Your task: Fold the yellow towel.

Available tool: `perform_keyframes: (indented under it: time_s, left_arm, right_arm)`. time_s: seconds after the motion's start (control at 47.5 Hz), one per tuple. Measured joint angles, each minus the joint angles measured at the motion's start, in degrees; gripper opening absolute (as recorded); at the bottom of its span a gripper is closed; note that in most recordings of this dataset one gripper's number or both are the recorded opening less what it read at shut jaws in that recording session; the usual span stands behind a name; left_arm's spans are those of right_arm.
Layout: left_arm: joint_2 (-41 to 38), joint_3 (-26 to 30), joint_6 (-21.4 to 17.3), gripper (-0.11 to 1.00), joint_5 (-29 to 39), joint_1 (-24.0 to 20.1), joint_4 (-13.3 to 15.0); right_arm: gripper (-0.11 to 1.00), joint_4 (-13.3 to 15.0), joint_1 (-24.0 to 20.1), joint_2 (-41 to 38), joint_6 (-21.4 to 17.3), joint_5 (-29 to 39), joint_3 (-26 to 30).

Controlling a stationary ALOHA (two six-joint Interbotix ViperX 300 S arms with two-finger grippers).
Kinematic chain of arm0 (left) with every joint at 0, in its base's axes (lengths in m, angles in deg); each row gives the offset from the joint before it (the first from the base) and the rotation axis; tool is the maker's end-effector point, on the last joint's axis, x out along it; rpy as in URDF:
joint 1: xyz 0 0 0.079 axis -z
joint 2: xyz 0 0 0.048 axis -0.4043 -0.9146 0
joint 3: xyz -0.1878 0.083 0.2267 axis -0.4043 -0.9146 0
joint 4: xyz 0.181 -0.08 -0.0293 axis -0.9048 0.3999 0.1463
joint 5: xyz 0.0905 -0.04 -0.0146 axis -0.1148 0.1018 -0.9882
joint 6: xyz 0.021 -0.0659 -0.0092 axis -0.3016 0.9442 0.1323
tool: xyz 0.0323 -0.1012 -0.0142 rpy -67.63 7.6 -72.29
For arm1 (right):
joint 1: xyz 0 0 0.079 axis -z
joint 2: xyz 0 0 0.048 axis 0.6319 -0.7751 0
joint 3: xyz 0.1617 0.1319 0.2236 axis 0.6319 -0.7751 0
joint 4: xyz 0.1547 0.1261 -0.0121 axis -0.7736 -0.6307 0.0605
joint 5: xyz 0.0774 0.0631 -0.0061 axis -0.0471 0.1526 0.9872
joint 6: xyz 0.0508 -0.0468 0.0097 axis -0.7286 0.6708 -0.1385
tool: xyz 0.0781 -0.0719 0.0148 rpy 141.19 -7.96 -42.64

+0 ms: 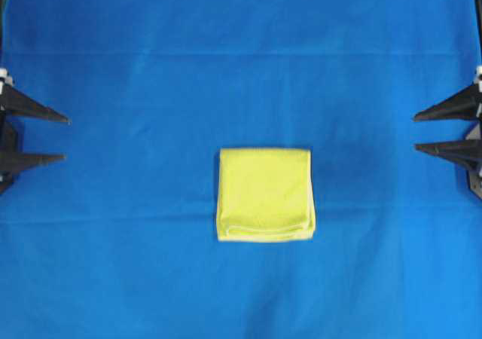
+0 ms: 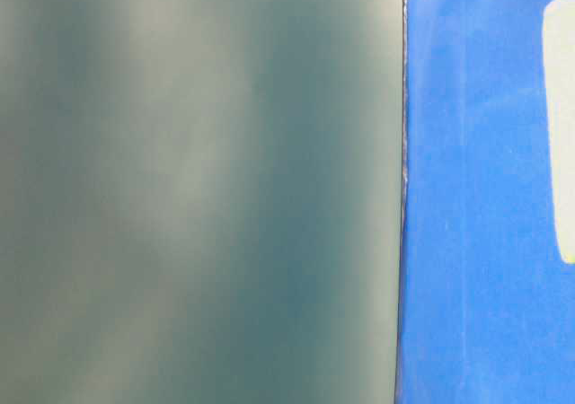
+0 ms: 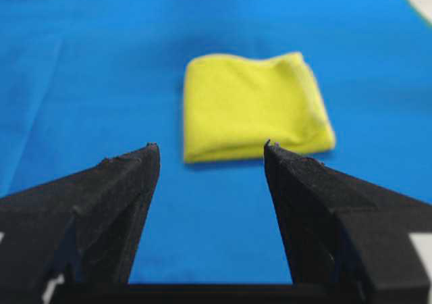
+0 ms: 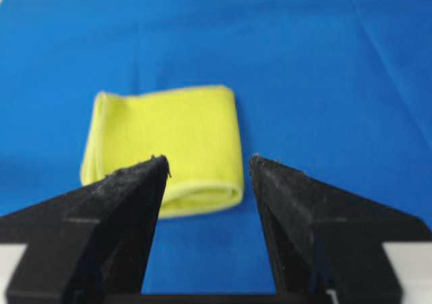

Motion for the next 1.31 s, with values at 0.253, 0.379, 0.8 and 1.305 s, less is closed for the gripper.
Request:
perform_keyframes:
  time_s: [0.253,0.379,0.8,1.305]
  left_arm:
    - [0.7,-1.49,1.32,0.6,-0.35,-0.88,0.0]
    - [0.62,-1.49,1.58,0.6,-0.35,-0.97,0.0]
    - [0.62,-1.49,1.41,0.6,-0.35,-0.97,0.0]
    - [0.7,-1.49,1.41,0.6,-0.35,-0.97,0.0]
  right_arm:
    - [0.58,0.09,1.14,-0.79,0.0,-3.69,-1.05]
    - [0.58,0.09,1.14,-0.79,0.0,-3.87,-1.05]
    - [0.58,0.09,1.14,-0.88,0.18,-3.96,-1.05]
    - [0.57,0.0,1.14,-0.88,0.44,-3.96,-1.05]
